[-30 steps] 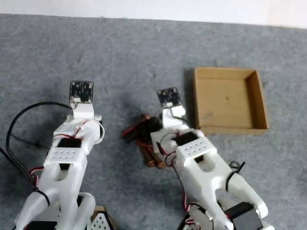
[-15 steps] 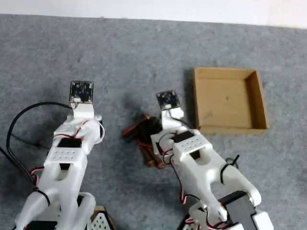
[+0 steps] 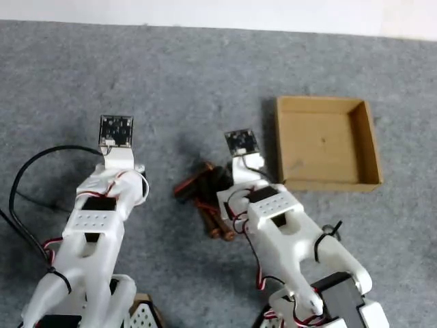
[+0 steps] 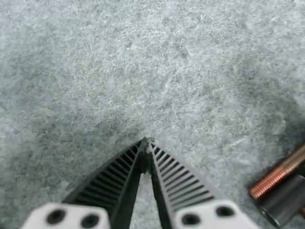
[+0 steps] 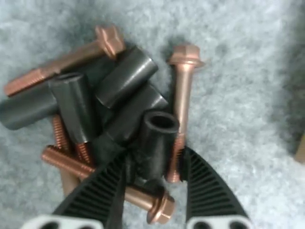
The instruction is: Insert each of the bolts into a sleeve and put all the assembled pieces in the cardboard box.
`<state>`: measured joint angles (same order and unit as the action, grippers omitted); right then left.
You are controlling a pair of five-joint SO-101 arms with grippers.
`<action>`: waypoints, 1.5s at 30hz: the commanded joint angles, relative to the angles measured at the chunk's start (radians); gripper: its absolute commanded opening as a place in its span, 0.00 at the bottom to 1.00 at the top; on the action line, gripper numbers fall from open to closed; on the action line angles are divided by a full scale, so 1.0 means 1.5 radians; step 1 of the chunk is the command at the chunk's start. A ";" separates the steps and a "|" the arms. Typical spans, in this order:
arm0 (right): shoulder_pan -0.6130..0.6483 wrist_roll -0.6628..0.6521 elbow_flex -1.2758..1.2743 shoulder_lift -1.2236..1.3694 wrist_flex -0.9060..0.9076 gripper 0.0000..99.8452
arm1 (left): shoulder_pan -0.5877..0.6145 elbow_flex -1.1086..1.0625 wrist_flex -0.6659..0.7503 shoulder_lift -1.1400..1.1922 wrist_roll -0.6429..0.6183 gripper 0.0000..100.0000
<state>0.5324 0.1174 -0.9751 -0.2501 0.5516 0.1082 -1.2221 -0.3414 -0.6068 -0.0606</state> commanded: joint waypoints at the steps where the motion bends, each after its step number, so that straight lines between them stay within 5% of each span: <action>1: -0.006 0.001 0.006 -0.008 -0.008 0.07 | 0.009 0.032 0.014 0.001 -0.002 0.00; 38: -0.025 -0.031 0.062 -0.005 -0.007 0.07 | 0.008 0.032 0.014 0.001 -0.002 0.00; 45: -0.048 -0.032 0.062 -0.009 -0.007 0.00 | 0.008 0.032 0.014 0.001 -0.002 0.00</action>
<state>0.4971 0.0806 -0.9244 -0.2486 0.5608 0.1082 -1.2221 -0.3414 -0.6068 -0.0606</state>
